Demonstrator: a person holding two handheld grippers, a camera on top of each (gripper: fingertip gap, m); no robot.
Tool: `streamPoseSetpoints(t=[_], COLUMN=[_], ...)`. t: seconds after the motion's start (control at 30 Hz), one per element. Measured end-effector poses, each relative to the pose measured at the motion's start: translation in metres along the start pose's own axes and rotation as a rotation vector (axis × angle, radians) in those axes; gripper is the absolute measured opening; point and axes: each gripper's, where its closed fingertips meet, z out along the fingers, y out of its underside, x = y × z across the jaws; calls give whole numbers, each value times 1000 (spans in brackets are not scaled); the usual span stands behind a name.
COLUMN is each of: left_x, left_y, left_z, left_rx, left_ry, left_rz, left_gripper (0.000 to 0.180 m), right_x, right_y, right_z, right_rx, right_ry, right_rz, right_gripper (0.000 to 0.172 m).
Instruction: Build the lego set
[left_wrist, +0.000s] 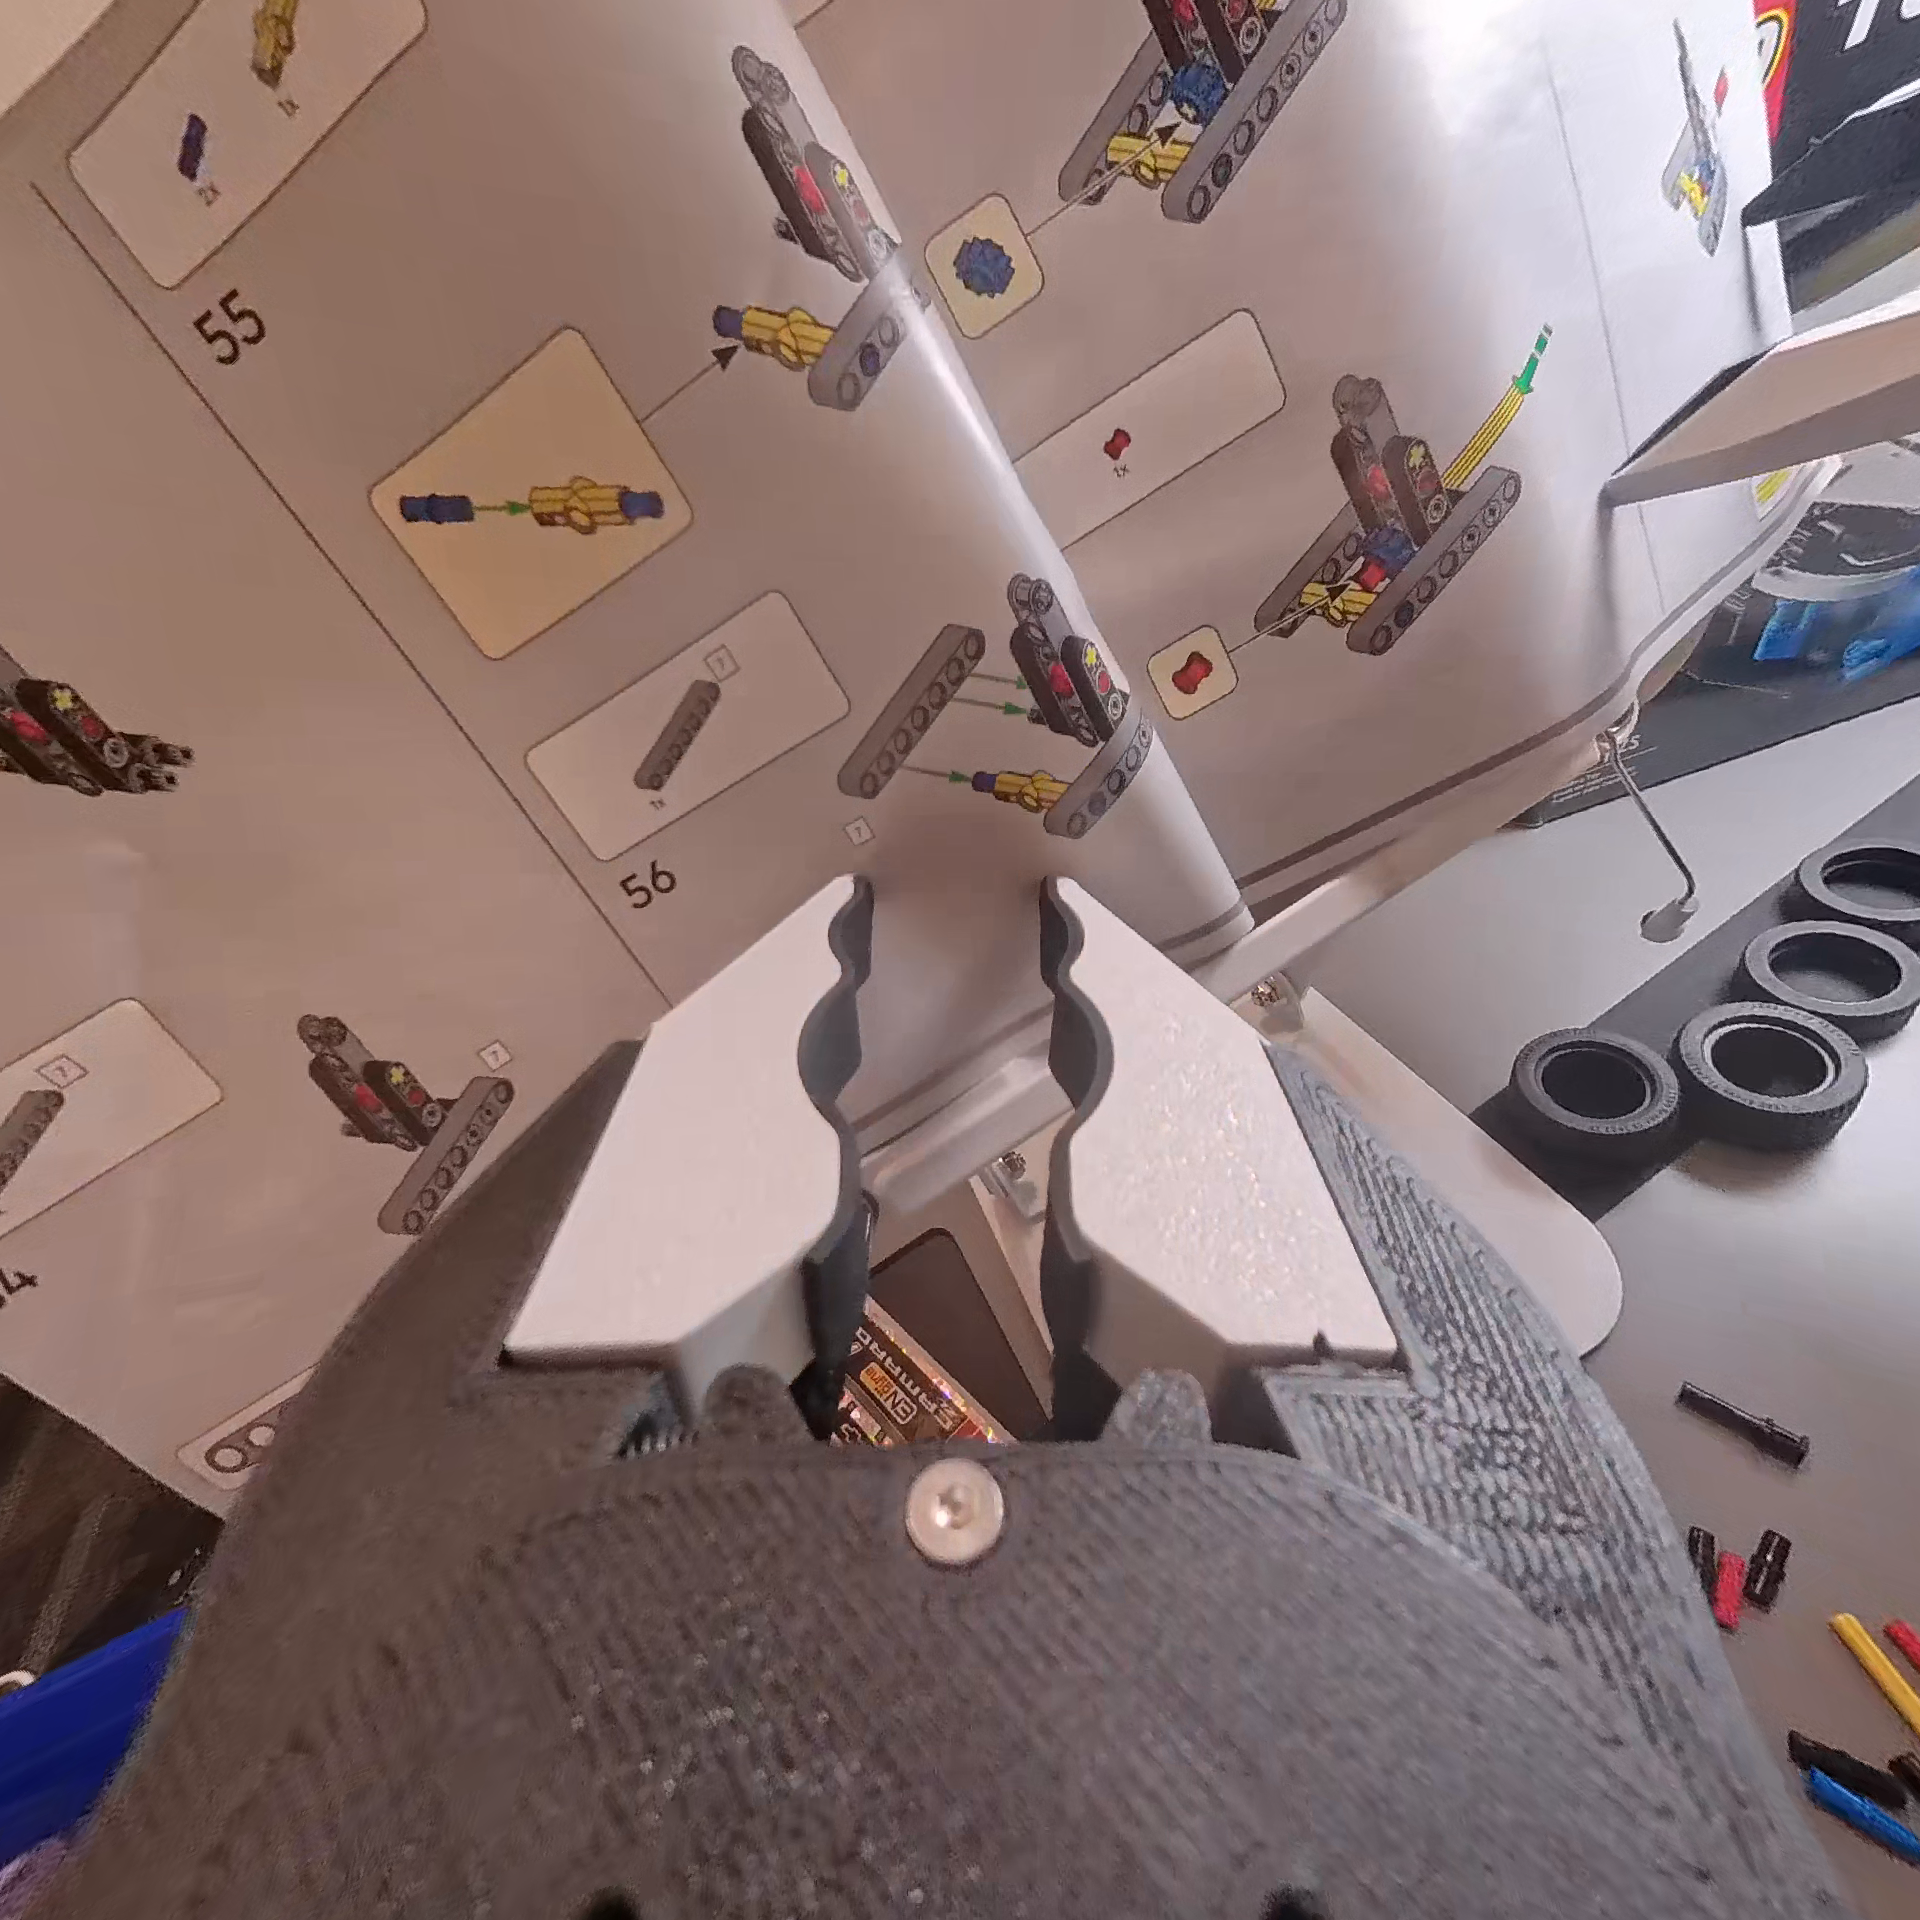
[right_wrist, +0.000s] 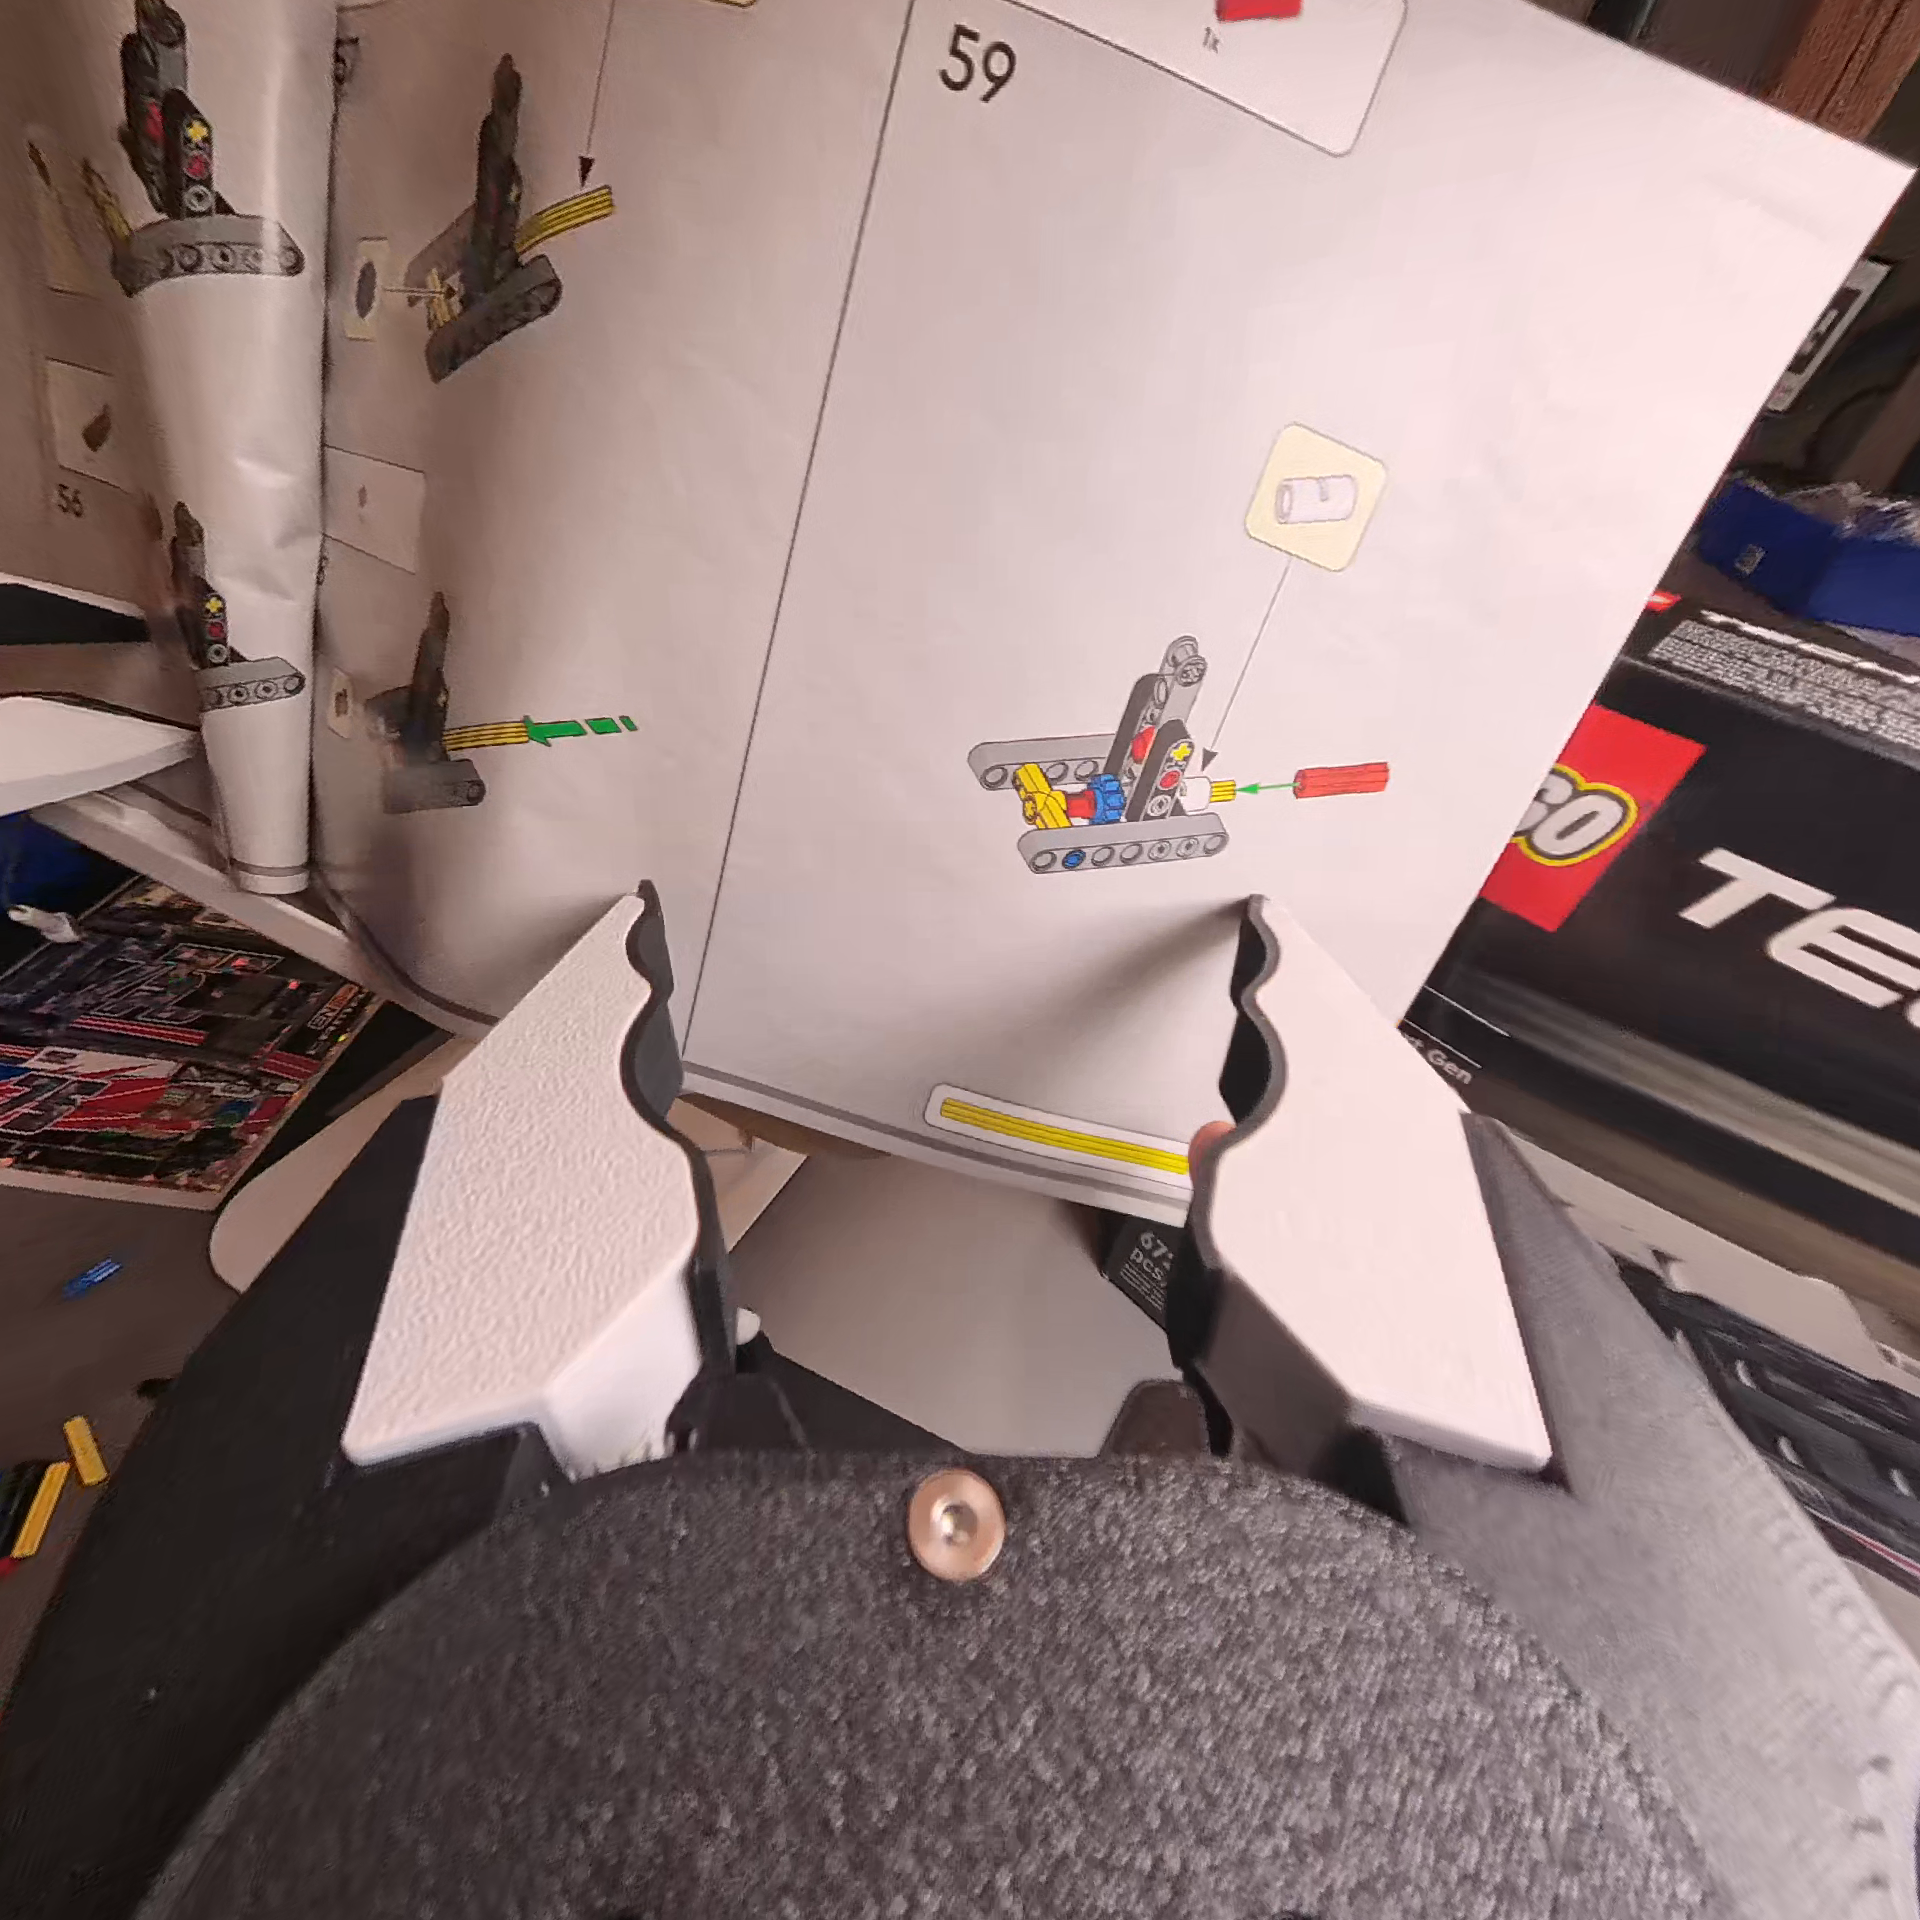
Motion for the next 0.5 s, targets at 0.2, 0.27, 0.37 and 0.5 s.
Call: streamPoseSetpoints(t=[0.2, 0.27, 0.37, 0.5], left_x=[0, 1, 2, 1], left_y=[0, 0, 0, 0], left_z=[-1, -1, 0, -1], left_rx=[-1, -7, -11, -18], left_ry=[10, 16, 26, 30], left_rz=[7, 4, -2, 19], left_gripper=[31, 32, 33, 33], right_x=[-12, -9, -15, -14], right_y=[-6, -9, -10, -22], right_z=[-4, -5, -6, -8], right_rx=[37, 59, 67, 102], right_ry=[15, 19, -22, 5], right_rz=[-56, -34, -40, -115], right_gripper=[87, 67, 25, 61])
